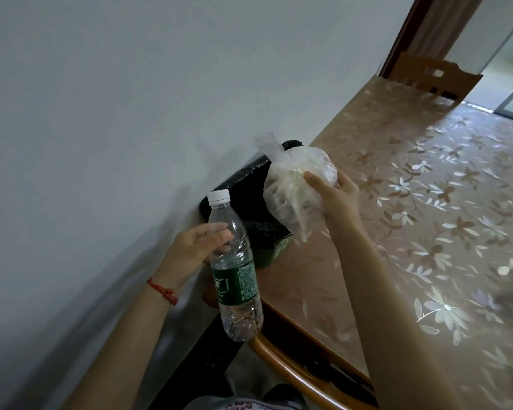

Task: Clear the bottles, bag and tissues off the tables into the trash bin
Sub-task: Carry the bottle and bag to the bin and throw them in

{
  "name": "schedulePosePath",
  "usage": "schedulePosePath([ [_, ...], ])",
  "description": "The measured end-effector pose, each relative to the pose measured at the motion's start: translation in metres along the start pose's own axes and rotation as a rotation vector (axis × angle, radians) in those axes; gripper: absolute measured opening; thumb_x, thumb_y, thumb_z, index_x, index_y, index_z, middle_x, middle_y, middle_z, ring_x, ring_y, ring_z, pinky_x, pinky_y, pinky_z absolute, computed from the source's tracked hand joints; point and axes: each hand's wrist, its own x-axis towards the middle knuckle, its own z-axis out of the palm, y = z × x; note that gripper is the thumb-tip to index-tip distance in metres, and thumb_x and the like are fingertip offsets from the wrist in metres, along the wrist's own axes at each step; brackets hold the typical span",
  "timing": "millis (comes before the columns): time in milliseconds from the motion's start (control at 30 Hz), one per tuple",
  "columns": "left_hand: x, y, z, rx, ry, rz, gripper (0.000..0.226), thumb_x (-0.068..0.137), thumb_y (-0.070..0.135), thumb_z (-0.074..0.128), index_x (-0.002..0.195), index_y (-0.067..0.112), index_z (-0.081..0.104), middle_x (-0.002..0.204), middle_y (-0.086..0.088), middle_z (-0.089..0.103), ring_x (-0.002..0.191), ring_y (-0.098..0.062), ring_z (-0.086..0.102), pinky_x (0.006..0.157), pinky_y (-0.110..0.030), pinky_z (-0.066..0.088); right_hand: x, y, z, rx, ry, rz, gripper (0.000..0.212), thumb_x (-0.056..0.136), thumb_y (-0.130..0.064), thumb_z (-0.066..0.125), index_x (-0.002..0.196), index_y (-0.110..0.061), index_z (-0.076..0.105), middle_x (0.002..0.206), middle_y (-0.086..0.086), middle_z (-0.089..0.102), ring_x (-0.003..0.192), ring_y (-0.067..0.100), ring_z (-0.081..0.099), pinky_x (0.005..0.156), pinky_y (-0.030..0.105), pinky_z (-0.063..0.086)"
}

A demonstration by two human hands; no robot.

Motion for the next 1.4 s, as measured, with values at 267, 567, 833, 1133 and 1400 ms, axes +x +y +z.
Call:
schedulePosePath([
  [267,-0.004,0.014,0.003,-0.03,0.015,0.051,0.056,0.048,0.053,0.069,0.095,0.023,0.067,0.096,-0.004,0.073,0.087,-0.02,0.07,0.081,-0.033,0.055,0.009,0.008,0.0,-0.041,-0.001,0.008,0.059,0.074,-0.024,0.077,0.126,-0.008,0.053,0.096,0.003,0.067,0.088,0.016,0.068,0.085,0.035,0.055],
  [567,0.004,0.049,0.007,-0.059,0.003,0.149,0.036,0.064,0.037,0.075,0.094,0.018,0.067,0.087,-0.001,0.075,0.083,-0.02,0.069,0.075,-0.028,0.057,-0.014,0.016,-0.025,-0.123,-0.017,-0.097,0.043,0.08,-0.029,0.07,0.119,-0.013,0.059,0.1,0.005,0.07,0.095,0.016,0.067,0.089,0.036,0.053],
  [833,0.033,0.101,0.025,0.014,0.001,0.227,0.021,0.069,0.038,0.069,0.083,0.022,0.068,0.08,0.006,0.072,0.076,-0.009,0.067,0.077,-0.028,0.054,-0.028,0.034,-0.041,-0.133,0.008,-0.106,0.028,0.081,-0.025,0.069,0.108,-0.02,0.063,0.095,0.003,0.07,0.094,0.02,0.067,0.089,0.044,0.053],
  [1133,0.093,0.14,0.046,0.083,0.011,0.213,0.033,0.081,0.038,0.064,0.101,0.012,0.061,0.095,-0.005,0.065,0.084,-0.019,0.064,0.081,-0.033,0.054,-0.043,0.043,-0.05,-0.447,0.002,-0.281,0.038,0.081,-0.022,0.068,0.117,-0.011,0.06,0.1,-0.003,0.065,0.092,0.012,0.063,0.079,0.018,0.052],
  [1400,0.125,0.142,0.058,0.177,0.113,0.233,0.033,0.078,0.04,0.067,0.09,0.01,0.061,0.089,-0.005,0.065,0.07,-0.012,0.059,0.076,-0.032,0.052,-0.052,0.075,-0.07,-1.14,-0.08,-0.642,0.044,0.084,-0.033,0.065,0.12,-0.008,0.058,0.119,0.007,0.061,0.114,0.027,0.057,0.087,0.041,0.052],
])
